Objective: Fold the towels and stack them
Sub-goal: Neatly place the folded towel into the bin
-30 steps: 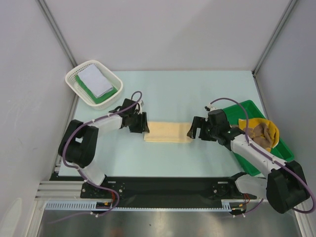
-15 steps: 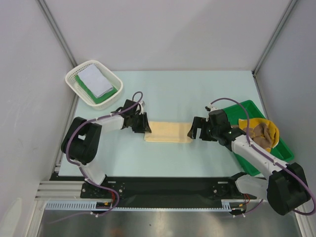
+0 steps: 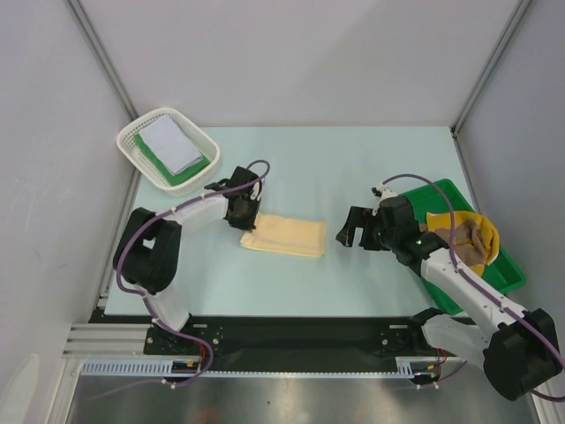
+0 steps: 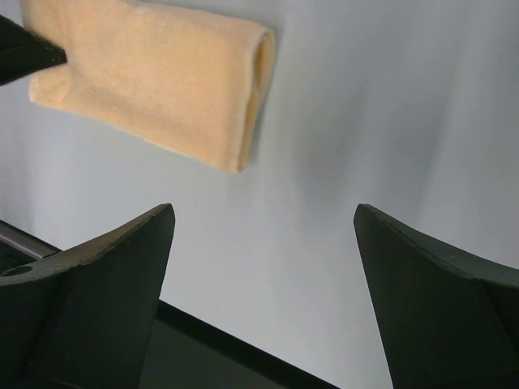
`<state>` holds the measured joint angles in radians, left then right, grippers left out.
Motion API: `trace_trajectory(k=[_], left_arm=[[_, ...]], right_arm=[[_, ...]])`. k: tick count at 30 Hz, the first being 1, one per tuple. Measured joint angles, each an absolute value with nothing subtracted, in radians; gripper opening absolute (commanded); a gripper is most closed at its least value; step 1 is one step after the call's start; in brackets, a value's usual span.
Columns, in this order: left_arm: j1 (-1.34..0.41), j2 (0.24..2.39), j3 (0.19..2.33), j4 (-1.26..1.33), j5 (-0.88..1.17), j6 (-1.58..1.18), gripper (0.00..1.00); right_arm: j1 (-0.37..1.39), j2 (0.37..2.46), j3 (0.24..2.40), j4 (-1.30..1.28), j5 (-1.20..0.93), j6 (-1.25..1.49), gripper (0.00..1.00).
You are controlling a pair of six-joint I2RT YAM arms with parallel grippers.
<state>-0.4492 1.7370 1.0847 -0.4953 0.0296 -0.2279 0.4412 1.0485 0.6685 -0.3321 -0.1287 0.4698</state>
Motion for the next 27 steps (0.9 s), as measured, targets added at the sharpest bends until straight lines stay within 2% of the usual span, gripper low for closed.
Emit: trace_trajectory(k=[5,9,12,17,27], left_arm=[[-0.416,1.742,1.224,-0.636,-0.152,-0.049,0.0],[-0.305,1.747,1.284,-0.657,-0.221,0.032,0.0],[-0.239,1.747,1.3,-0.635,-0.288,0.121,0.0],[-0.223,1.754,1.34,-0.558,-0.355,0.269,0.0],[-0.105,1.883,1.608,-0.428,-0.5,0.483,0.0]], right_arm=[[0.441,1.031,0.676,-0.34,-0.129,0.463,0.99],[0.441,1.031,0.69,-0.34,-0.142,0.455,1.0],[0.441,1.031,0.699,-0.334,-0.15,0.453,1.0],[0.442,1.079,0.719,-0.315,-0.158,0.447,1.0],[0.441,1.245,0.771,-0.252,-0.173,0.417,1.0]])
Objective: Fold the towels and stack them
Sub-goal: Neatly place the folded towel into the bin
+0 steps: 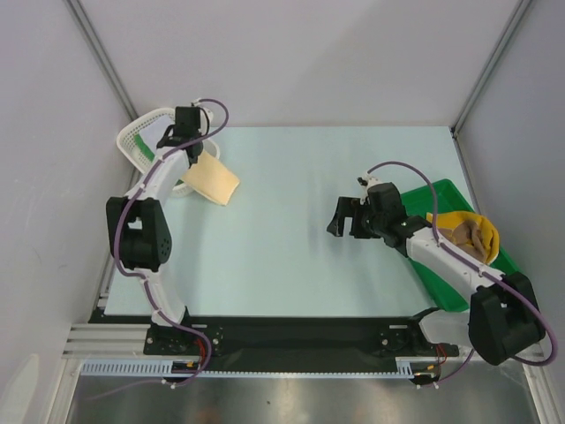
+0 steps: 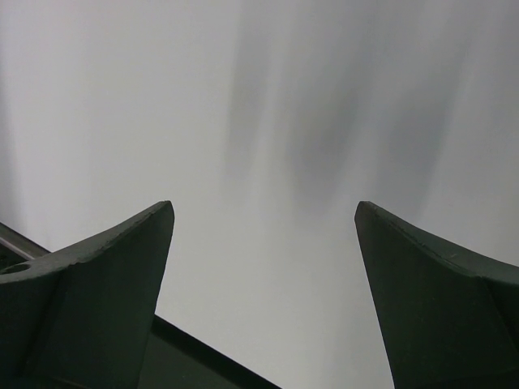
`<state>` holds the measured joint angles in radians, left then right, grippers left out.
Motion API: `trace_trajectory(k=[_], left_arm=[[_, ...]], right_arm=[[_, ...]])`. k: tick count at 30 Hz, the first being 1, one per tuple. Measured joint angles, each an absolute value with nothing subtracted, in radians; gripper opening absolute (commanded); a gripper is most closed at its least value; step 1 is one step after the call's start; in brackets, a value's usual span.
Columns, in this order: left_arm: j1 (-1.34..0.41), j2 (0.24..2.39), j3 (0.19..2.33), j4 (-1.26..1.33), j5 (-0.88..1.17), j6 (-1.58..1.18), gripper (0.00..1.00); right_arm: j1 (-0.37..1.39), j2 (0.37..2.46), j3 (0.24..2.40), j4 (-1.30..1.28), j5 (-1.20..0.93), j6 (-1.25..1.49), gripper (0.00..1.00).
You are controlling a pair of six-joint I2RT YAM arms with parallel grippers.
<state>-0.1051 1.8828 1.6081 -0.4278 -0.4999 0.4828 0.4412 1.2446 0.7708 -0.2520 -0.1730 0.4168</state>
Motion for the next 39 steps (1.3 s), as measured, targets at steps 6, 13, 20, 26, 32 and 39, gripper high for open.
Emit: trace_trajectory(k=[6,13,20,26,32,39], left_arm=[[-0.056,1.917,1.629,-0.324,-0.537,0.626,0.0],[-0.023,1.995,1.681,-0.211,-0.525,0.728,0.0],[0.042,2.138,1.803,-0.09,-0.507,0.772,0.0],[0.074,2.28,1.94,-0.022,-0.466,0.814,0.0],[0.091,2.469,2.168,-0.008,-0.414,0.832,0.0],[0.109,2.558,2.263,0.015,-0.412,0.857,0.53]], right_arm=[[0.433,1.293,0.798,-0.231,-0.183,0.406,1.0],[0.422,1.324,0.818,-0.219,-0.189,0.389,1.0],[0.416,1.336,0.827,-0.21,-0.19,0.386,1.0],[0.416,1.353,0.837,-0.212,-0.189,0.379,1.0],[0.414,1.412,0.862,-0.206,-0.188,0.37,1.0],[0.413,1.51,0.884,-0.204,-0.19,0.364,1.0]])
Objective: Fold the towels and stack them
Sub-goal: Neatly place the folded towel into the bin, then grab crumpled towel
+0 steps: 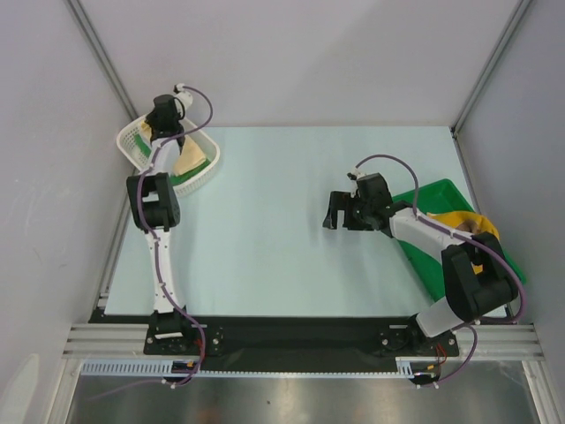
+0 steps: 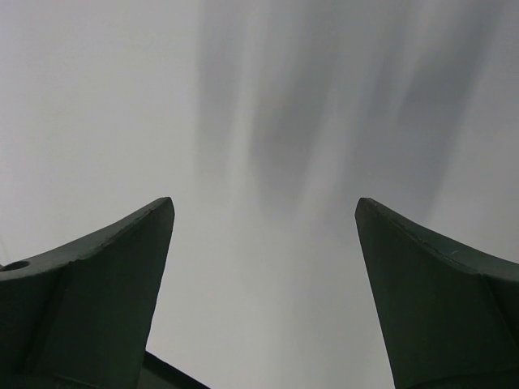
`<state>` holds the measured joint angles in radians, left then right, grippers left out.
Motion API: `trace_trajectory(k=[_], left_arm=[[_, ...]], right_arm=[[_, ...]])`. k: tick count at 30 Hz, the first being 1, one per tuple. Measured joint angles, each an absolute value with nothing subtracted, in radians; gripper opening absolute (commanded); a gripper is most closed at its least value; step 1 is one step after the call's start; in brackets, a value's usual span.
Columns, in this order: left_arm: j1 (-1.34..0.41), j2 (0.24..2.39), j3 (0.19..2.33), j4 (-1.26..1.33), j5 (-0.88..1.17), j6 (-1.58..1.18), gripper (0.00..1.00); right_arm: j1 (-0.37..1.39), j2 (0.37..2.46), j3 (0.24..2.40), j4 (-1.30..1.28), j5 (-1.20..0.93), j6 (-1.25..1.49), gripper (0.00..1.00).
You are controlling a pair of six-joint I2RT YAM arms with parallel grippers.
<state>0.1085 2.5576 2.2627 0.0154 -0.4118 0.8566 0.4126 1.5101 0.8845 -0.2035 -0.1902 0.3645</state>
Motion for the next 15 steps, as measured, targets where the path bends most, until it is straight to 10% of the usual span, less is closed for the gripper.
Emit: trace_trajectory(k=[6,15], left_arm=[[0.112,2.558,2.196,0.137,-0.488,0.888,0.76],[0.045,2.412,2.16,-0.231,-0.533,0.476,0.8]], right_arm=[[0.412,1.53,0.9,-0.204,-0.191,0.365,1.0],[0.419,1.408,0.932,-0.271,-0.13,0.386,1.0]])
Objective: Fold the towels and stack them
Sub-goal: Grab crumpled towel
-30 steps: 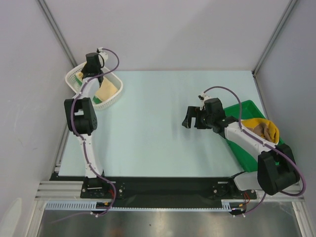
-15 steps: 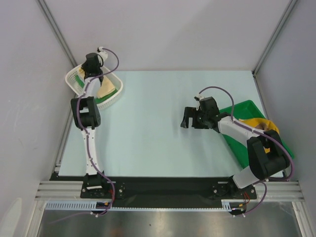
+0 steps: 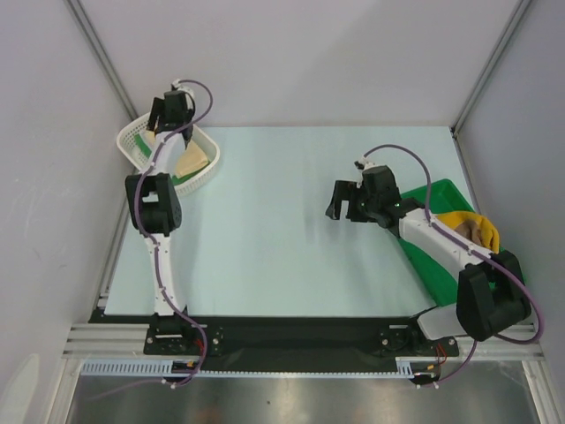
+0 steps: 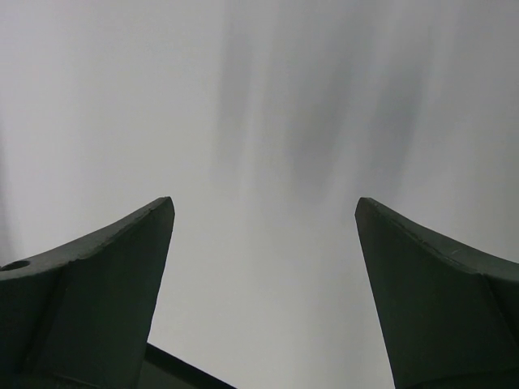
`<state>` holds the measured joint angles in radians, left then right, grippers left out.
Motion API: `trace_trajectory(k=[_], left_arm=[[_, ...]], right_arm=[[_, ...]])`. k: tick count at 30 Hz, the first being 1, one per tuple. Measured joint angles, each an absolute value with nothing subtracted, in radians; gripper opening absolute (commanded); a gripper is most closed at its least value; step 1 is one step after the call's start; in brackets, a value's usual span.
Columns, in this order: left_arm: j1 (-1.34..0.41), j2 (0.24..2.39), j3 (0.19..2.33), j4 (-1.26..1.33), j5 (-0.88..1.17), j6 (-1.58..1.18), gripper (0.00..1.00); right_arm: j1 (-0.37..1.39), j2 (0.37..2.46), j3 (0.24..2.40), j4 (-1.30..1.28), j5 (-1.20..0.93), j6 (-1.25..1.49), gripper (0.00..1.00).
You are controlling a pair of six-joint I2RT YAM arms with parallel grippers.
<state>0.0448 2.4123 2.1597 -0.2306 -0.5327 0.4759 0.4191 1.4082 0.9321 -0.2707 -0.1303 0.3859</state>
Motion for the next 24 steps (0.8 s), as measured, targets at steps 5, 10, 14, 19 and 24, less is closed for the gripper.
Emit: trace_trajectory(k=[5,10,14,19,24], left_arm=[[-0.096,2.102,1.97,-0.371,-0.431,0.254,0.9],[-0.259,1.714,1.676,-0.406,-0.163,0.05,1.0],[-0.303,1.456,1.492,-0.426,0.0,-0.057,1.0],[-0.301,1.279,1.364,-0.427,0.08,-0.124,1.0],[-0.301,1.134,1.143,-0.383,0.076,-0.245,1.0]], right_arm=[[0.411,1.364,1.068,-0.378,0.034,0.426,1.0],[0.291,1.393,1.281,-0.565,0.266,0.459,1.0],[0.13,1.415,1.327,-0.638,0.425,0.476,1.0],[-0.058,1.455,1.243,-0.656,0.461,0.487,0.96],[-0.193,1.554,1.171,-0.631,0.425,0.531,0.9]])
